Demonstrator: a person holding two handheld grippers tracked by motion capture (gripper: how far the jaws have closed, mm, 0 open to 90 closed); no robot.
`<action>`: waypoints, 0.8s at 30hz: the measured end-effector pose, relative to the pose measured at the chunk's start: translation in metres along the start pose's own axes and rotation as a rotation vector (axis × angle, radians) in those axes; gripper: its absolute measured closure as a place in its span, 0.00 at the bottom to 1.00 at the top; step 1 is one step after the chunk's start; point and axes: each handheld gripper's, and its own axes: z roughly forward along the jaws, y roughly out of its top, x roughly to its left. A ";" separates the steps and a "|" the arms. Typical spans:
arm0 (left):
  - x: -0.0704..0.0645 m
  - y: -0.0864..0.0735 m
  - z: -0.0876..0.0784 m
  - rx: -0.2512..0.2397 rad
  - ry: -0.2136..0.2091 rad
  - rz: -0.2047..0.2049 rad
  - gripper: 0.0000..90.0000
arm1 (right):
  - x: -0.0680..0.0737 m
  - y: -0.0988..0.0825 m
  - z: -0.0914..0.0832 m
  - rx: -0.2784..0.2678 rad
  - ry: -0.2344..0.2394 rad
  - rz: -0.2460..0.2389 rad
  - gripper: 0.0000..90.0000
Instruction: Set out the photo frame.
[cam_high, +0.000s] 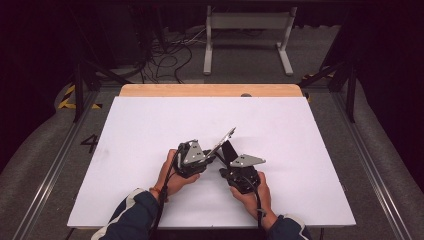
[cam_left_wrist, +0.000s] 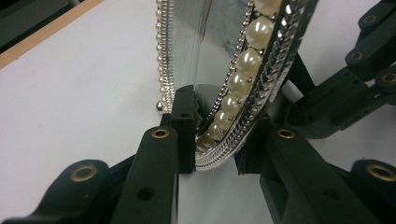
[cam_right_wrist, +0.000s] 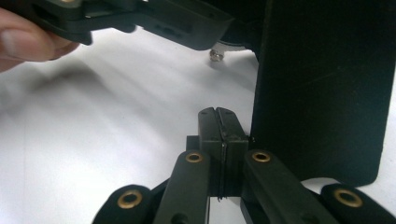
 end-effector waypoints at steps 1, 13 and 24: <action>0.000 0.000 0.000 0.000 -0.003 0.000 0.82 | -0.001 0.000 -0.001 0.001 -0.005 -0.001 1.00; -0.002 0.002 -0.001 0.009 -0.005 0.019 0.80 | -0.009 -0.005 -0.004 0.040 -0.001 -0.017 1.00; 0.000 0.009 -0.007 -0.063 -0.084 0.004 0.76 | -0.020 -0.008 -0.007 0.039 -0.037 0.015 1.00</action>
